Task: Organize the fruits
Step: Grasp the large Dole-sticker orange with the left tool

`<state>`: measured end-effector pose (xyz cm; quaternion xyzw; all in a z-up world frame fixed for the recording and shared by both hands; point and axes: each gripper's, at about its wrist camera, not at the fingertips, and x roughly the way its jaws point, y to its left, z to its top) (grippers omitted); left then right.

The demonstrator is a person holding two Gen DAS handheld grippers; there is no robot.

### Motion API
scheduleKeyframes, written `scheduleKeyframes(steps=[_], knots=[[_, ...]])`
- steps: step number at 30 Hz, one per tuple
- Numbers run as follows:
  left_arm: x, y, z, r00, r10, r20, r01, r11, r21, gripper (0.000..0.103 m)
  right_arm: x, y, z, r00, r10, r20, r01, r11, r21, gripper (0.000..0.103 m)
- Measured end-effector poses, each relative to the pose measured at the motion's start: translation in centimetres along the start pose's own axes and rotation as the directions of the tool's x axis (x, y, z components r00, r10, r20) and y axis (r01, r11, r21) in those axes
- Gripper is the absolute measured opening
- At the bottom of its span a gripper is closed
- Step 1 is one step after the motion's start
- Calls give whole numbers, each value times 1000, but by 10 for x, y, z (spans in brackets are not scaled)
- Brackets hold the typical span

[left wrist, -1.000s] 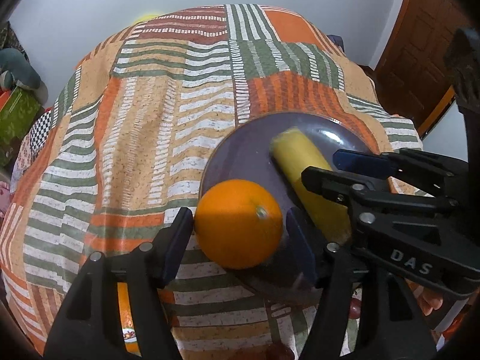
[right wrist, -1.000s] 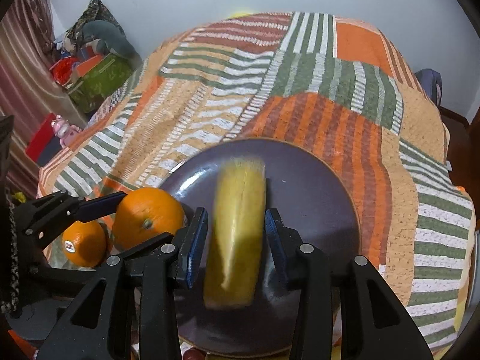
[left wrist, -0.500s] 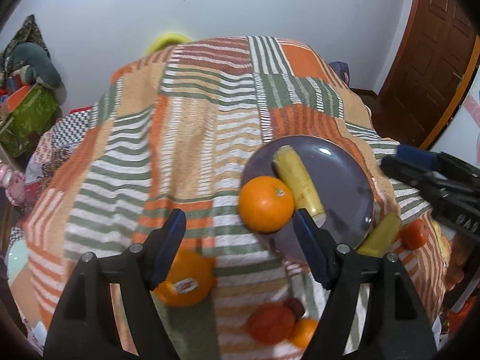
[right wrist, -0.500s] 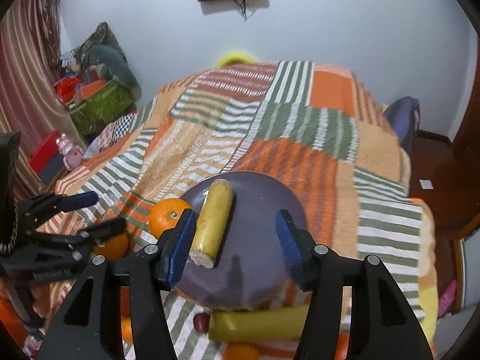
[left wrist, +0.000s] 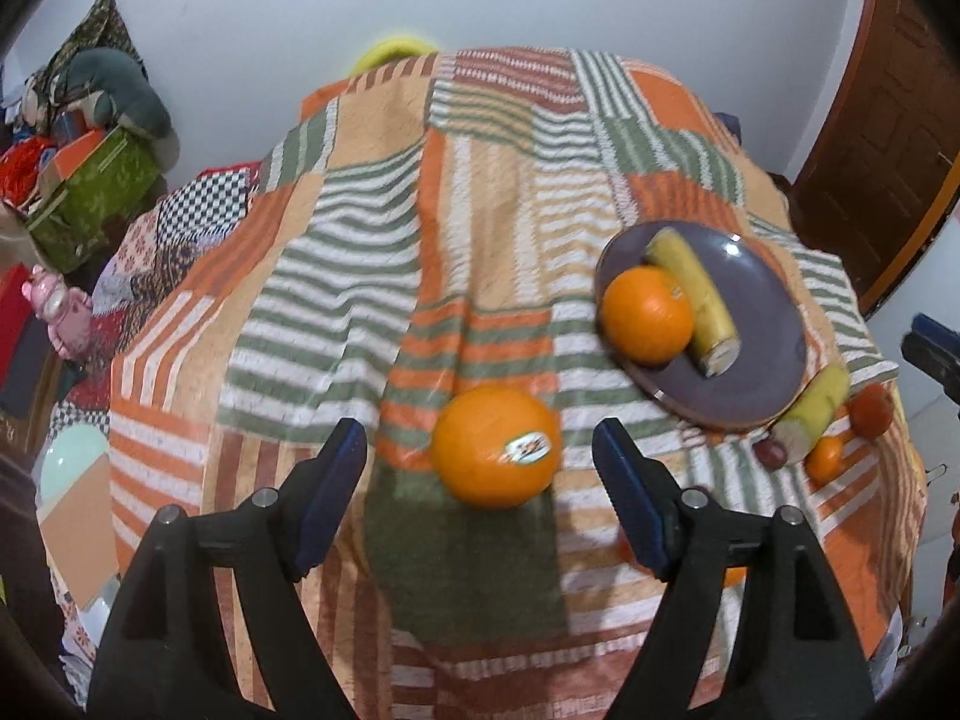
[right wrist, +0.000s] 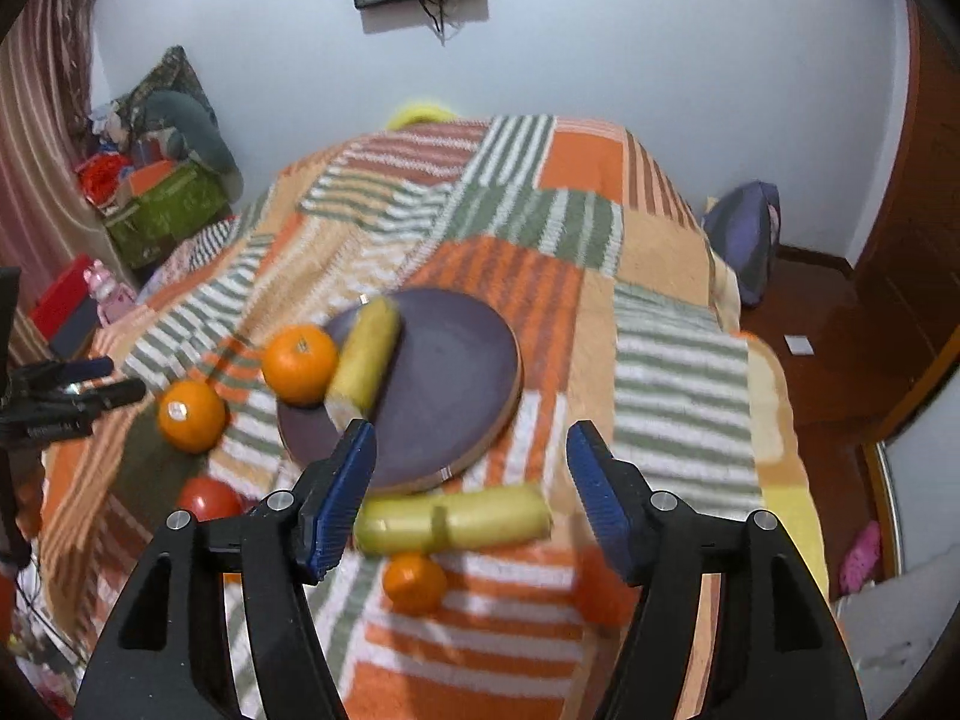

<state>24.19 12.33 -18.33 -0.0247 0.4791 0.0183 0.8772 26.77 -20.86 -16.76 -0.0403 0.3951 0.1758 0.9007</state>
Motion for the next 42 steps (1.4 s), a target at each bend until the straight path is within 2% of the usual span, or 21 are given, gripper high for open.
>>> scheduleKeyframes(steps=[8,11,14,18,20,28,30,35,39,42], knots=[[31,3,-14,998,-19,-67,20,1000,7,78,22,5,-33,993,20,-113,-16,999,33,63],[42,4,-16,996,-24,-87,25,1000,9,78,33,13,-38,989,26,-147,-23,999,27,63],[50,3,-16,995,-31,-99,33,999,12,78,43,17,-38,985,28,-168,-22,999,37,70],[58,-1,-15,995,-35,-98,38,999,23,78,53,17,-35,983,19,-180,-8,998,62,71],[62,-2,-15,994,-39,-101,41,999,25,78,56,17,-33,985,1,-172,11,998,70,80],[78,-6,-13,991,-59,-117,60,998,8,77,66,26,-31,986,-44,-160,55,996,69,103],[82,-7,-13,991,-58,-122,59,998,5,70,70,32,-30,984,-78,-158,85,996,39,103],[82,-9,-14,992,-50,-114,53,998,17,69,71,31,-29,985,-83,-152,88,996,32,103],[75,-6,-17,992,-51,-118,53,999,10,69,70,25,-34,982,-93,-165,99,995,30,97],[66,-4,-22,991,-67,-116,67,998,-5,69,67,14,-40,983,-21,-182,37,995,88,93]])
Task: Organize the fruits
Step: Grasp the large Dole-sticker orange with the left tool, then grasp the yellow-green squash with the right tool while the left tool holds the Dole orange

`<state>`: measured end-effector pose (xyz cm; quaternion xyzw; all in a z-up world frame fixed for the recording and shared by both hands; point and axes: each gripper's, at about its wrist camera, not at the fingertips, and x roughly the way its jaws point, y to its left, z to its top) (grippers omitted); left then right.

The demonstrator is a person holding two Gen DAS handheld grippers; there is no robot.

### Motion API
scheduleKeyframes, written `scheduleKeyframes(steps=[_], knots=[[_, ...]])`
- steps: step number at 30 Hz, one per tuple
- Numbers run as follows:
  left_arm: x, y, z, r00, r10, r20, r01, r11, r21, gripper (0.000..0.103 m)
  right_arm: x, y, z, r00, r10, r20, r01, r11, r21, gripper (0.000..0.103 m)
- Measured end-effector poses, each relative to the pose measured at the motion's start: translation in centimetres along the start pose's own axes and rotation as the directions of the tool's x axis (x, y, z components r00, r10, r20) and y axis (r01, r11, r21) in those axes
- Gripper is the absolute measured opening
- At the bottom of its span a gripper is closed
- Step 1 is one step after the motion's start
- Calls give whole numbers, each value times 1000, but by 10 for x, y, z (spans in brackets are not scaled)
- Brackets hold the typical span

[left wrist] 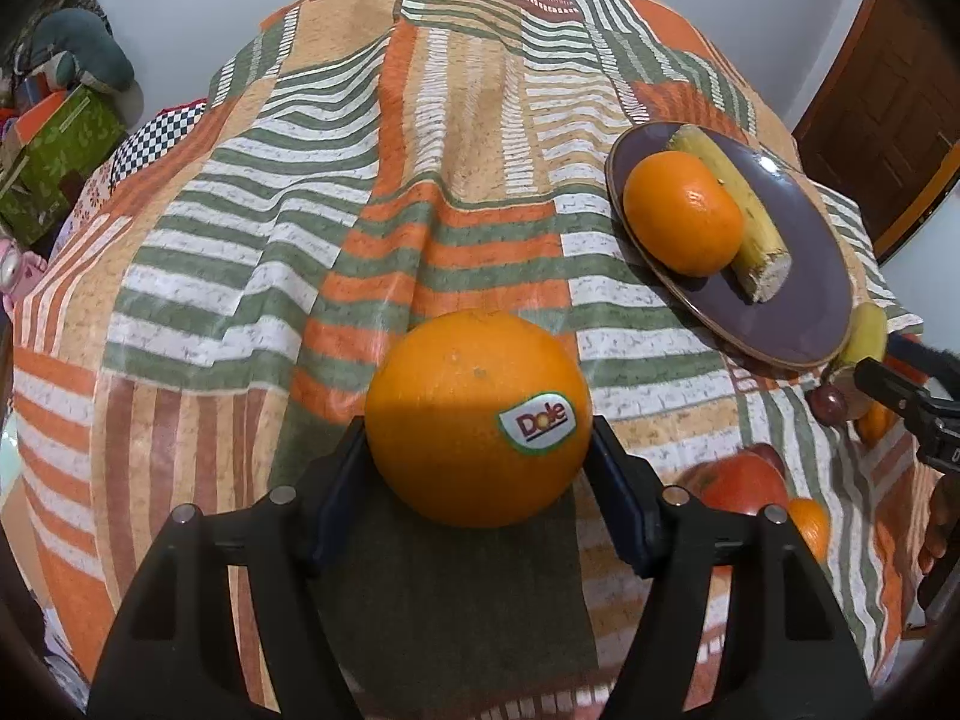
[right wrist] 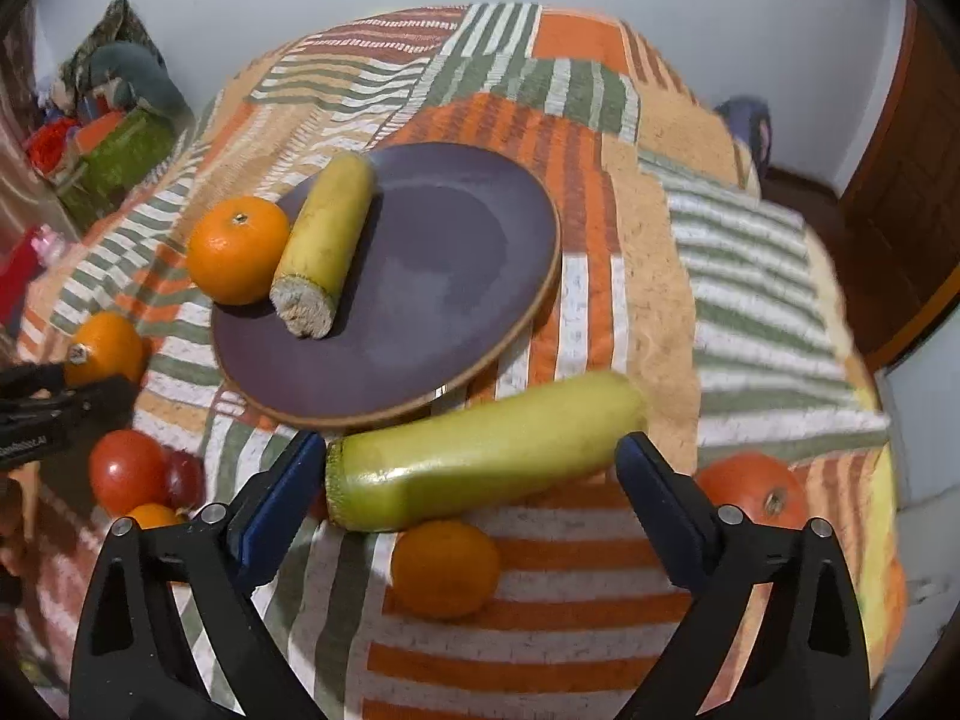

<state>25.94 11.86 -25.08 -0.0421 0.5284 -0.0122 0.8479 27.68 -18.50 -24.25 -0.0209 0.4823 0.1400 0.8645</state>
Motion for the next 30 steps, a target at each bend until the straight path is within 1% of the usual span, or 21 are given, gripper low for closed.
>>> scheduleKeyframes(steps=[1,2,4,6,7,9,11,13,17,20,22,23,25,27,28,30], knots=[[-4,0,-3,1000,-2,2,2,1000,0,69,0,-4,-2,999,30,-10,-30,999,20,85],[-7,0,-5,1000,-3,4,3,1000,0,69,0,-8,-5,997,72,-23,-71,997,39,75],[-14,0,-10,1000,-9,7,9,1000,0,69,-2,-14,-9,991,130,-36,-127,989,75,69],[-22,-1,-15,1000,-17,13,17,1000,-1,69,-6,-16,-12,989,143,-38,-139,987,86,63],[-26,-2,-18,1000,-21,16,21,1000,0,69,-8,-14,-13,989,141,-38,-138,988,75,59],[-34,-4,-23,999,-25,25,25,1000,4,69,-13,-10,-16,991,127,-41,-125,991,48,56],[-42,-7,-28,999,-32,32,32,999,7,69,-15,-5,-19,992,112,-51,-111,994,17,50],[-49,-8,-35,998,-44,37,44,999,5,69,-14,-5,-24,993,104,-65,-104,995,1,49],[-58,-12,-43,998,-57,40,56,998,13,69,-20,-14,-29,990,116,-84,-114,993,28,48],[-63,-16,-49,998,-49,43,48,999,20,69,-32,-17,-20,994,104,-37,-102,994,40,48],[-64,-18,-51,998,-50,44,49,999,18,69,-35,-19,-12,993,113,-17,-112,992,61,48],[-64,-18,-52,998,-53,43,52,999,15,69,-34,-19,-6,993,115,-12,-114,991,69,48],[-65,-19,-53,997,-60,41,59,998,10,69,-27,-16,2,996,92,-11,-91,994,66,48],[-65,-19,-53,997,-61,40,61,998,8,69,-15,-14,8,997,73,-31,-71,994,78,54],[-65,-20,-53,997,-62,40,62,998,9,69,-11,-13,8,998,50,-27,-48,995,83,58],[-65,-20,-53,997,-66,41,65,998,11,69,-5,-12,8,1000,16,-24,-13,996,83,62]])
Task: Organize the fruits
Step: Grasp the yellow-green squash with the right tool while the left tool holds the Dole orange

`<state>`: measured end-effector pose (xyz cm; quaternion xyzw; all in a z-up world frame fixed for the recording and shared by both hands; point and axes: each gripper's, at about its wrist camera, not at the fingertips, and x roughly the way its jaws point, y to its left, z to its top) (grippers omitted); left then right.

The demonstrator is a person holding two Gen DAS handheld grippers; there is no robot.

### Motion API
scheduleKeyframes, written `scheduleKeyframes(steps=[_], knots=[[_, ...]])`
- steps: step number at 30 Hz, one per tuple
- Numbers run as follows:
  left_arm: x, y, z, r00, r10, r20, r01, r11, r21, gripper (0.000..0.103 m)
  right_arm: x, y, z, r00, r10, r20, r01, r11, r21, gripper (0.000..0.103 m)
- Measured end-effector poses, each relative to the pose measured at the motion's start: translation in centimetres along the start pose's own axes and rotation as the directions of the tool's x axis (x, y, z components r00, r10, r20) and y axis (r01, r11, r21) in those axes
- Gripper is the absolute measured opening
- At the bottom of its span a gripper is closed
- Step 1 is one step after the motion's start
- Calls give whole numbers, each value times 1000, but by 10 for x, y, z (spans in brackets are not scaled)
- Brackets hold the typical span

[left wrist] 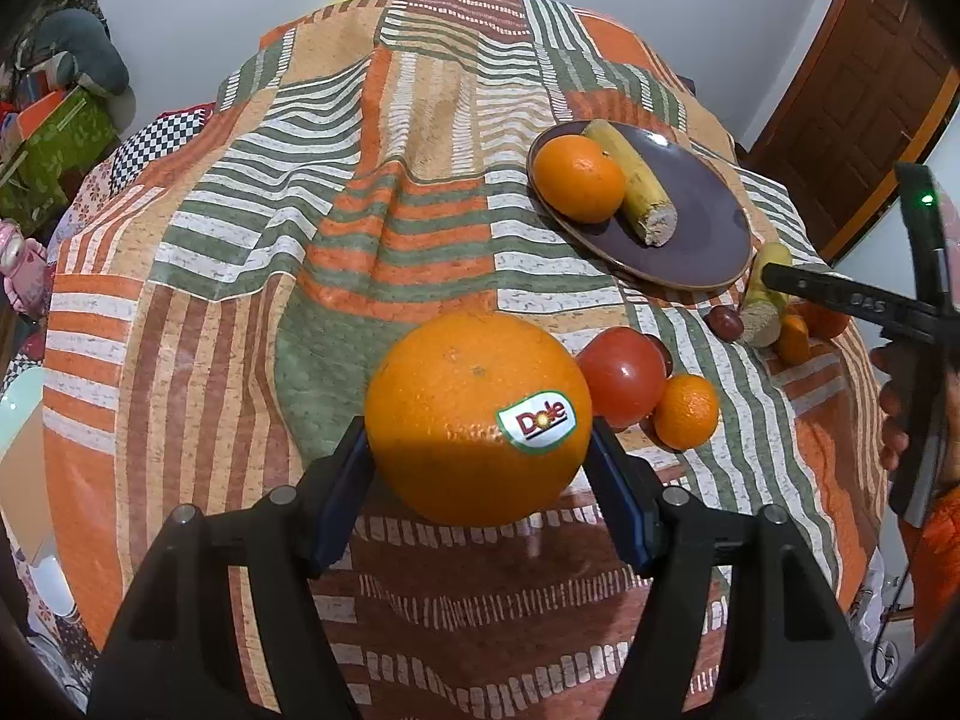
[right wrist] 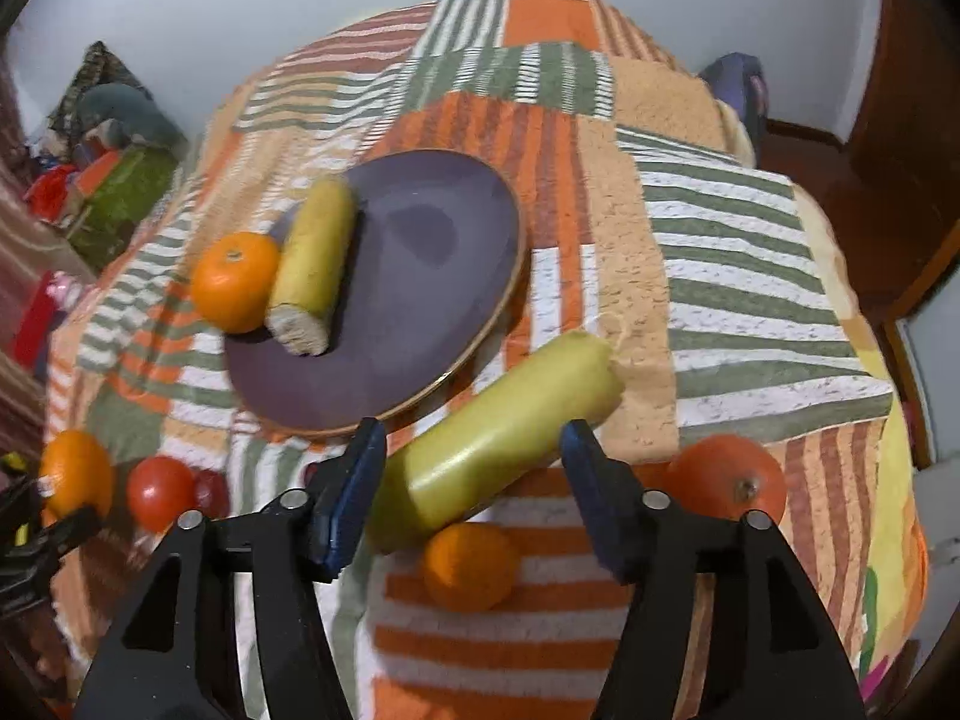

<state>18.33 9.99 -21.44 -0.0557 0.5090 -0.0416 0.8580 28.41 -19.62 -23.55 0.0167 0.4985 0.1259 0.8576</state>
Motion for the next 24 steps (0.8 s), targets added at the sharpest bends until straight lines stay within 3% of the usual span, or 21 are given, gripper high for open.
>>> scheduleKeyframes(steps=[4,9,14,24], knots=[[1,-2,1,1000,2,0,-2,1000,7,69,11,-11,-1,999,46,-16,-45,997,70,68],[3,-5,1,1000,-9,0,9,1000,8,69,10,-3,-1,1000,-3,-8,3,999,37,68],[-1,-10,0,1000,-13,7,13,1000,24,69,6,-2,-6,996,79,-29,-79,997,12,51],[-17,-19,-8,1000,-15,27,14,999,42,69,-19,22,-34,996,81,-43,-86,985,-148,44]])
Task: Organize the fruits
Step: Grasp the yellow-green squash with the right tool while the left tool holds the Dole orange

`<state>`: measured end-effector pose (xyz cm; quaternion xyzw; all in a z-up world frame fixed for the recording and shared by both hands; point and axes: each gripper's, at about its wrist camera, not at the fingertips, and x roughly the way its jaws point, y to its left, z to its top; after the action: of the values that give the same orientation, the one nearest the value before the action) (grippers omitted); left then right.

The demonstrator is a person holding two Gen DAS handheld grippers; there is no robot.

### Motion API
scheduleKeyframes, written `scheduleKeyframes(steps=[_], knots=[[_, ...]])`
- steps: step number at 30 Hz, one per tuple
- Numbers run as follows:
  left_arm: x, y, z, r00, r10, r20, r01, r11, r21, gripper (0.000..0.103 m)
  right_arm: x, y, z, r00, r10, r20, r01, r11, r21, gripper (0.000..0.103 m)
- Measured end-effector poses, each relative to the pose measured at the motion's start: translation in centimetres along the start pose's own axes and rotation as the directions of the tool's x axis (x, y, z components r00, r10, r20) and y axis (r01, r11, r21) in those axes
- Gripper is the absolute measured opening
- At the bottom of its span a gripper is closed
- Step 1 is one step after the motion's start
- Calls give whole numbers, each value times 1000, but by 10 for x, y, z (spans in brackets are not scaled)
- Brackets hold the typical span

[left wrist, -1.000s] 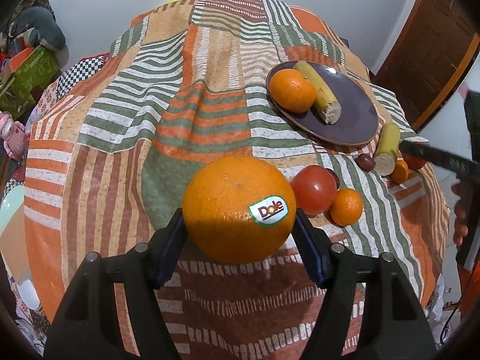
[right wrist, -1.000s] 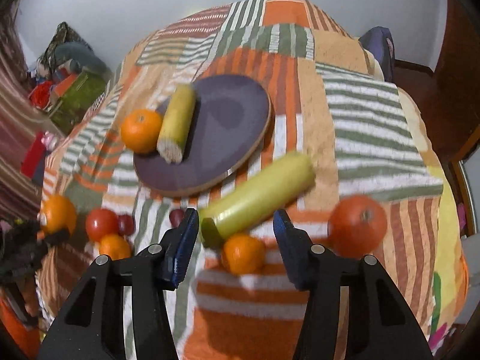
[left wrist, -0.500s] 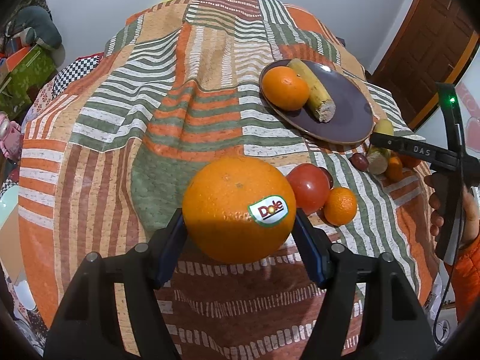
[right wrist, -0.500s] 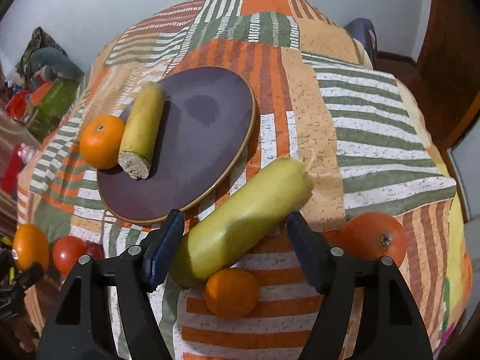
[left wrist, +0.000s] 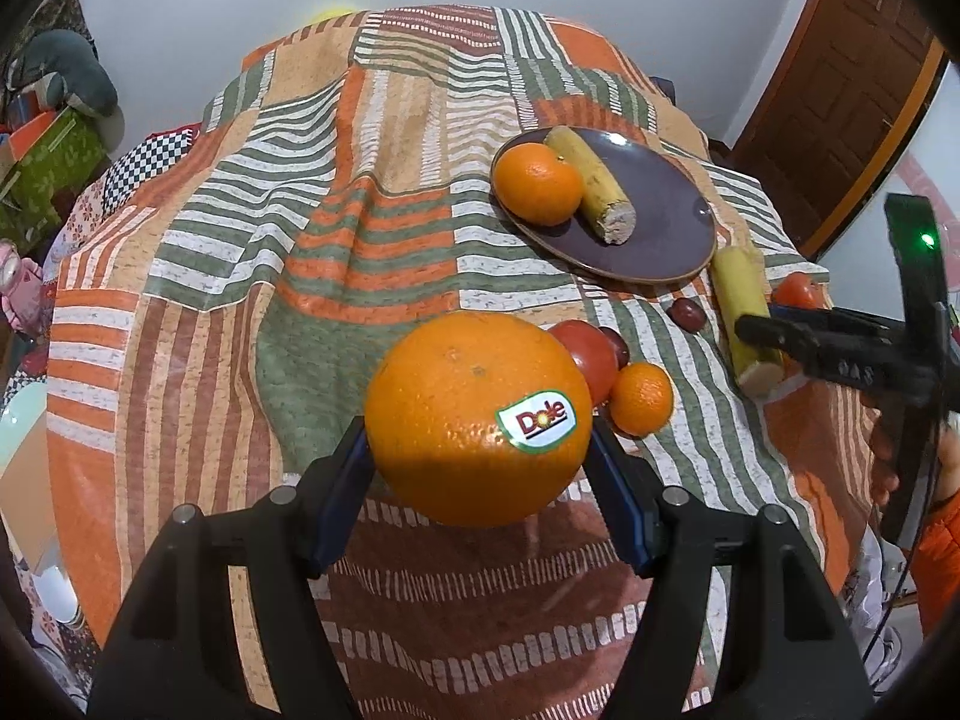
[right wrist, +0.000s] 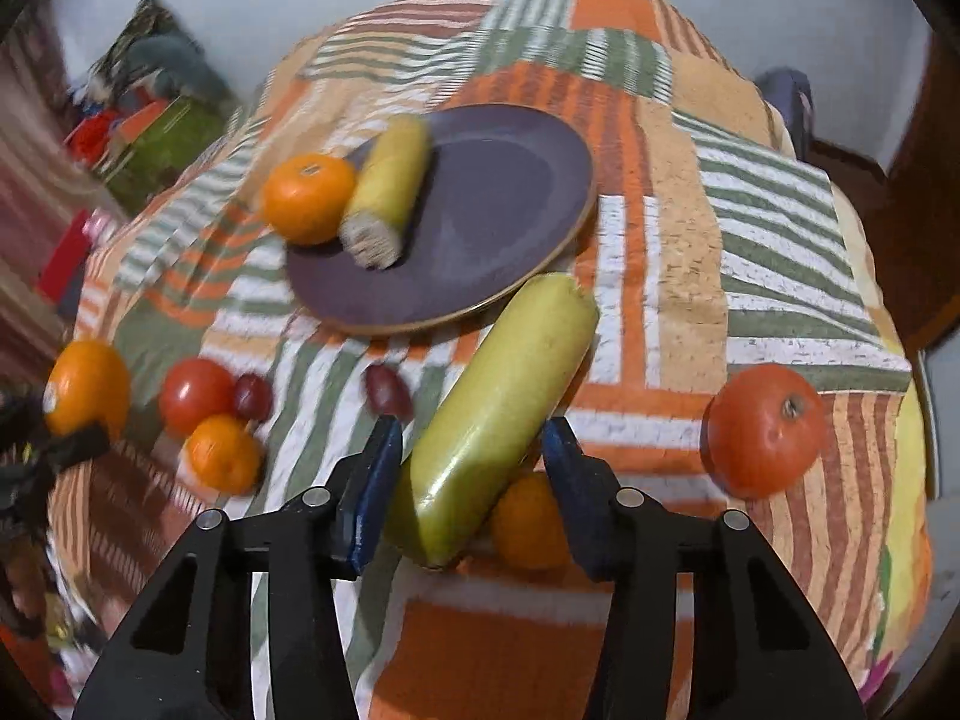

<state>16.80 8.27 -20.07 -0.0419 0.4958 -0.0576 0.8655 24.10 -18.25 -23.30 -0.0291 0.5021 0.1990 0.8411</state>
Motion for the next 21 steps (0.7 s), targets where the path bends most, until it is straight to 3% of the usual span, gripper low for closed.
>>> scheduleKeyframes(steps=[5,12,21], knots=[[0,-5,-1,1000,-1,-5,1,1000,4,69,-11,25,-11,1000,15,-17,-17,991,-130,32],[-3,-13,-4,1000,-3,-7,3,1000,14,69,-17,32,-21,997,65,-49,-73,983,-171,29],[-10,-20,-7,1000,-14,-3,14,1000,10,69,-5,23,-18,993,105,-48,-105,995,4,35]])
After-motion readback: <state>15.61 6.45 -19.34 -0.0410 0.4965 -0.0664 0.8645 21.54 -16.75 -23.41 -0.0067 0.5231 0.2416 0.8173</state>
